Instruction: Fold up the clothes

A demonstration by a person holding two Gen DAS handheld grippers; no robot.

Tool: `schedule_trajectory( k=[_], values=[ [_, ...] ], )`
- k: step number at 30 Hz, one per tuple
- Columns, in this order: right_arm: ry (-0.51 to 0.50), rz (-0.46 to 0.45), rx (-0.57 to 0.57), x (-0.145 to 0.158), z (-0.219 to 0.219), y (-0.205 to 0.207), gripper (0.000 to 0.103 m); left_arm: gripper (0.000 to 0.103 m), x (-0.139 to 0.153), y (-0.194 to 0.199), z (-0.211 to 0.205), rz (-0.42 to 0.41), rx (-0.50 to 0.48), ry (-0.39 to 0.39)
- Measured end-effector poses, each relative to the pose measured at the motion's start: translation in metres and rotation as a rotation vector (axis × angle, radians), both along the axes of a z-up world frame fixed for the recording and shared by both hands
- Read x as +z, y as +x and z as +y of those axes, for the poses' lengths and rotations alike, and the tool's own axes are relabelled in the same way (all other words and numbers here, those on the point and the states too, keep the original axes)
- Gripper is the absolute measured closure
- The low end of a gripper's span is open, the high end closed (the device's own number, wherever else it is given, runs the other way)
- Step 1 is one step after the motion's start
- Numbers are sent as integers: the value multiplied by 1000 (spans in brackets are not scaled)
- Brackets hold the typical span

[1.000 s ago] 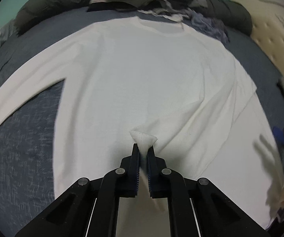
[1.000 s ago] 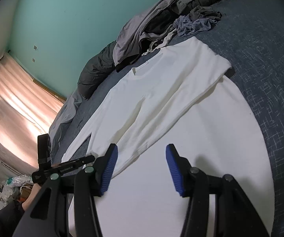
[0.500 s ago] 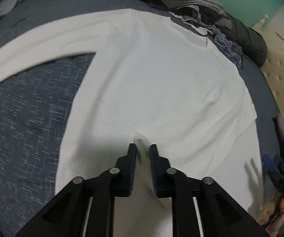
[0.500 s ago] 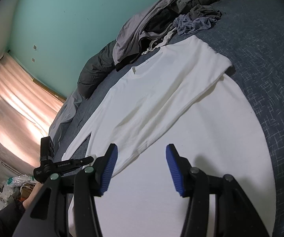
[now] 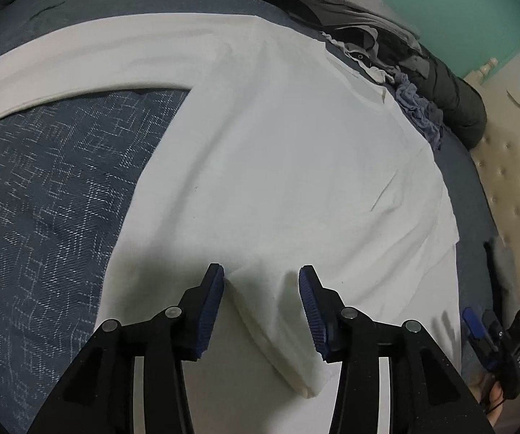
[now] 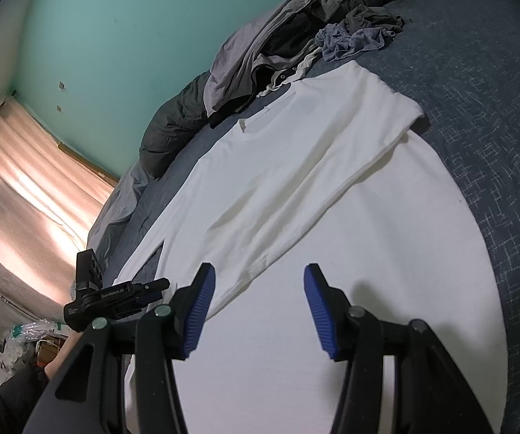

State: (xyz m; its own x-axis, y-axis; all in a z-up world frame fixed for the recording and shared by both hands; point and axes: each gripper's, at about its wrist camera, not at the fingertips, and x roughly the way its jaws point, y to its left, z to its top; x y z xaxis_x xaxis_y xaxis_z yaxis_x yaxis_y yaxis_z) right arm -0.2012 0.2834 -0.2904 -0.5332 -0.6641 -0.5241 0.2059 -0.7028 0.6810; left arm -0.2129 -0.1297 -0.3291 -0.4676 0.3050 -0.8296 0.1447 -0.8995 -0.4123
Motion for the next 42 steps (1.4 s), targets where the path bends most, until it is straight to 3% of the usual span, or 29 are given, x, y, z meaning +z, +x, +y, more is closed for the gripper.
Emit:
schedule_trajectory(
  k=[1,4,9,13,22,29,34,42],
  values=[
    [0,-1,-1,-1,0,0,51,58,-1,-1,0,3,-3,1],
    [1,-5,-1,-2,1,-1,51,87,0,-3,-1,15,-16,-12],
    [4,-6,5,-2,-1,0,51,97,13,-3,2,63,-44,-46],
    [2,-6,3,-2,-1,0,51,97,26,3,-5,89,-25,-62],
    [8,-10,4,-2,1,3,51,95,8,-9,-18,15,12,-70],
    [7,-32,-15,-6,5,2,51,91,22,-1,-21,34,20,-87],
    [7,-44,-23,-9,5,2,51,79,22,4,-24,14,8,-72],
    [6,-43,-21,-8,6,2,51,73,9,-2,-32,16,38,-47]
  ],
)
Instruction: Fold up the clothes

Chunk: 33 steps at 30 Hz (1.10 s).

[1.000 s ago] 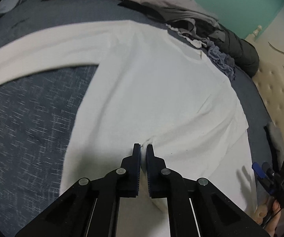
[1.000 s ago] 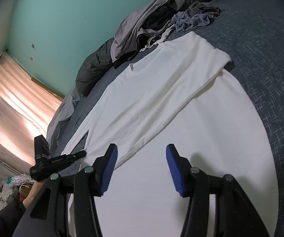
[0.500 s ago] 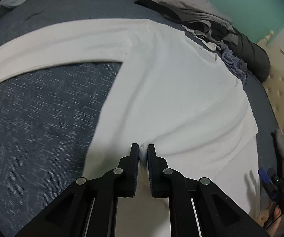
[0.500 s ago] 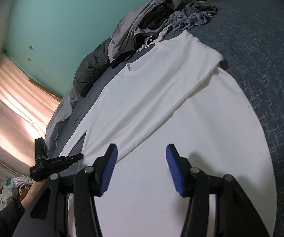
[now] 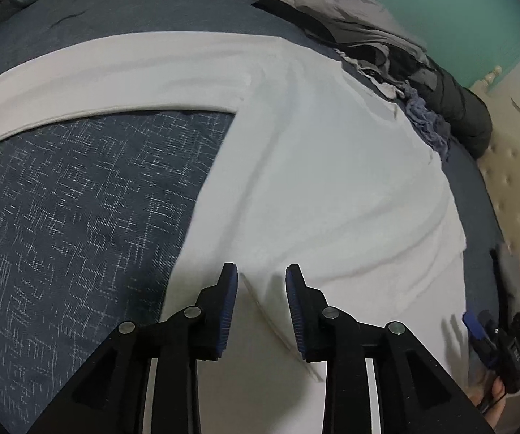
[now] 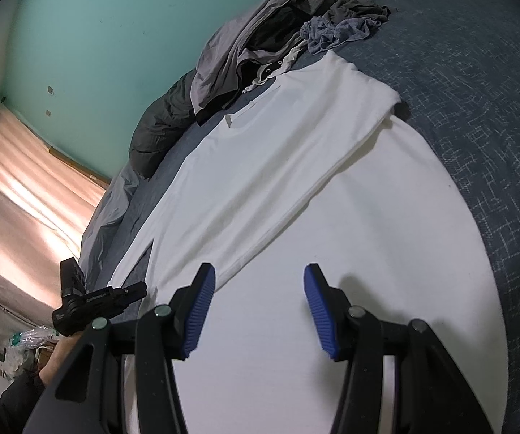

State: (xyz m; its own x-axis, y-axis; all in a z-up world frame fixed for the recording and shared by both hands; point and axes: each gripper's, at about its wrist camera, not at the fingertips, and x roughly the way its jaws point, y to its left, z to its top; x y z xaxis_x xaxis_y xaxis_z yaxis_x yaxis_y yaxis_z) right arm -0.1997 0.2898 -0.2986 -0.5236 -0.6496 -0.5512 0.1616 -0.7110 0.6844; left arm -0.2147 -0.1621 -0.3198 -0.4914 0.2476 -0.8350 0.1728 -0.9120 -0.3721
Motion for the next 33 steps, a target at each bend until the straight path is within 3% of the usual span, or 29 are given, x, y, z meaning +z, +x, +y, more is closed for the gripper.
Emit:
schedule_trajectory(
  k=[5,11,21,26,33],
  values=[
    [6,-1,-13,1,5,-1,51,73,3,3,5,21,20,-46],
    [44,-9,-101,7,35,-8,51,72,3,8,36,63,-92,-65],
    [381,0,-175,24,56,-26,51,69,-18,0,43,45,-153,-32],
    [593,-68,-78,6,43,-65,51,64,-18,-1,39,33,-175,4],
    [692,-98,-54,-5,30,-106,50,54,-21,-3,40,33,-193,34]
  ],
)
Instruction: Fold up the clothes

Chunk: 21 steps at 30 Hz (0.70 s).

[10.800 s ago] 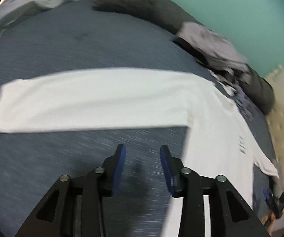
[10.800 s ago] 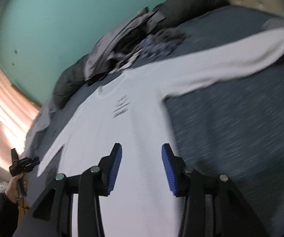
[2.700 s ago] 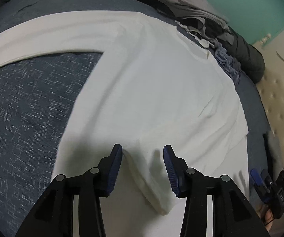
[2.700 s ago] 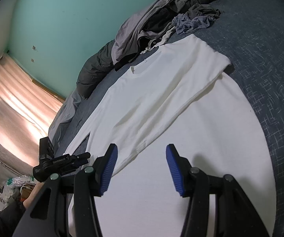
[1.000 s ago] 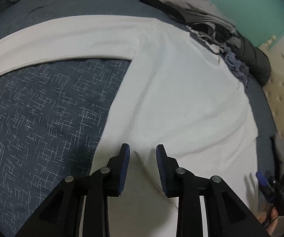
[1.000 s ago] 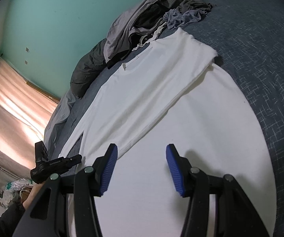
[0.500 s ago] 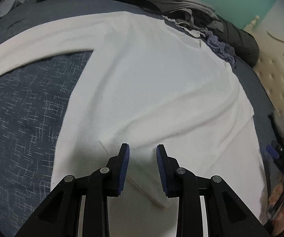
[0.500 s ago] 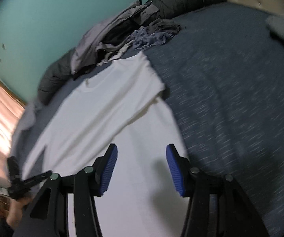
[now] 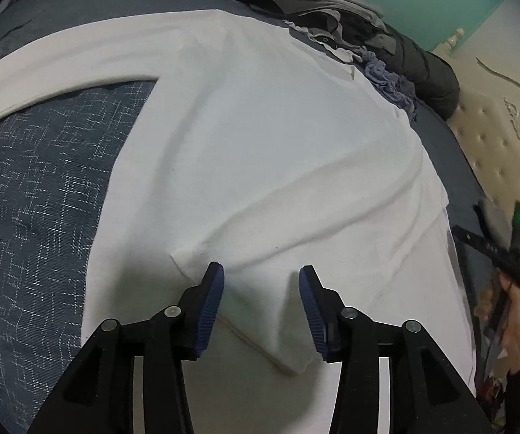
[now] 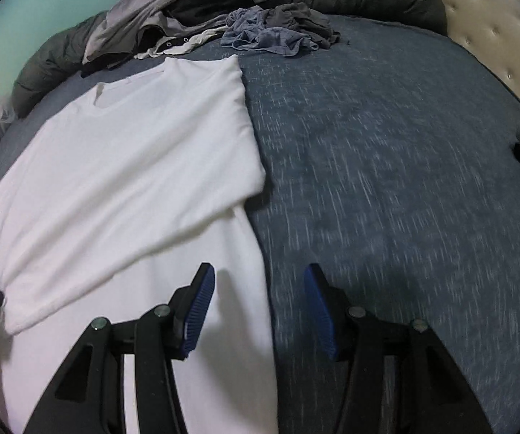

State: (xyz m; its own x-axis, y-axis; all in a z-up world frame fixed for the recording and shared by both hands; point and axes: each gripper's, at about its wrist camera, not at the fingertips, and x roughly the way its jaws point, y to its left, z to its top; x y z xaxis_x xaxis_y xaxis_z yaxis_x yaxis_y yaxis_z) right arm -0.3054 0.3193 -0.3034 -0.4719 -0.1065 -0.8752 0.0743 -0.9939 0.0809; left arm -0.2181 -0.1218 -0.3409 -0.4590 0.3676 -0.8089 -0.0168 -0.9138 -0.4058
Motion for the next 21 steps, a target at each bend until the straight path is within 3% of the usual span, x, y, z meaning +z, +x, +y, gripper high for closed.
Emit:
schedule_trajectory(
  k=[7,15,20,21],
  values=[
    [100,-36,-10,-16,-13,-34,50,47,0,-2,-3,-10,-10,35],
    [192,26,-9,-15,-16,-54,50,44,0,-4,-1,-12,-27,24],
    [204,48,-168,-11,26,-56,50,44,1,-4,-1,-14,-29,26],
    [159,40,-188,-12,38,-55,50,44,0,-4,-1,-14,-29,27]
  ],
)
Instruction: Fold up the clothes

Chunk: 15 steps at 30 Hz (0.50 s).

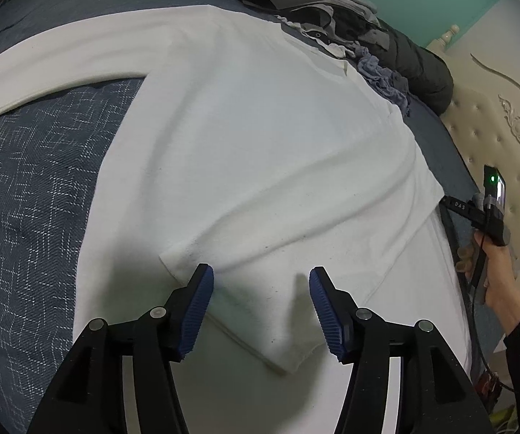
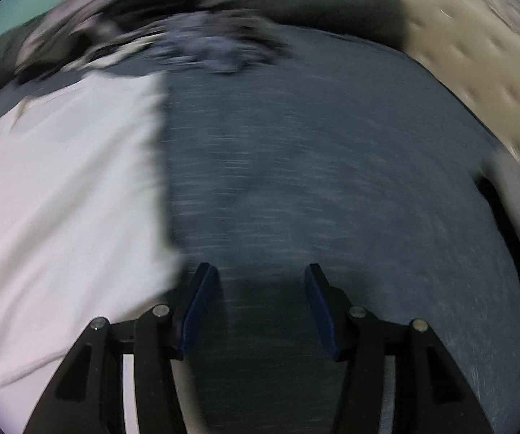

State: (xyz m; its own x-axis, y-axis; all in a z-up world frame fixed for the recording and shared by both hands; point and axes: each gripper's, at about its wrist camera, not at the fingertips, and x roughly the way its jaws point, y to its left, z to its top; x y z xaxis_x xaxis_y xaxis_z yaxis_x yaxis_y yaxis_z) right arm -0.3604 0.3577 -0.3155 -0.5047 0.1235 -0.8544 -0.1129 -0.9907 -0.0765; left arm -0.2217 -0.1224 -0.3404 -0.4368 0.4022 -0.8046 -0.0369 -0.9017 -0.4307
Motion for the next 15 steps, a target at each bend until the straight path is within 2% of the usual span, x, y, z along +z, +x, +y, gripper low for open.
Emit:
schedule_trajectory(
  k=[2,6,12,15],
  values=[
    [-87,-1,-30,-1,22,4,50,44,0,1,0,0,1,1],
    [-158,17,71,5,19,16,50,43,-1,0,1,0,2,0],
    [-114,0,242,9,-19,41,50,43,-1,1,1,1,4,-2],
    [-91,8,277,7,-31,34,50,43,0,1,1,1,5,-1]
  ],
)
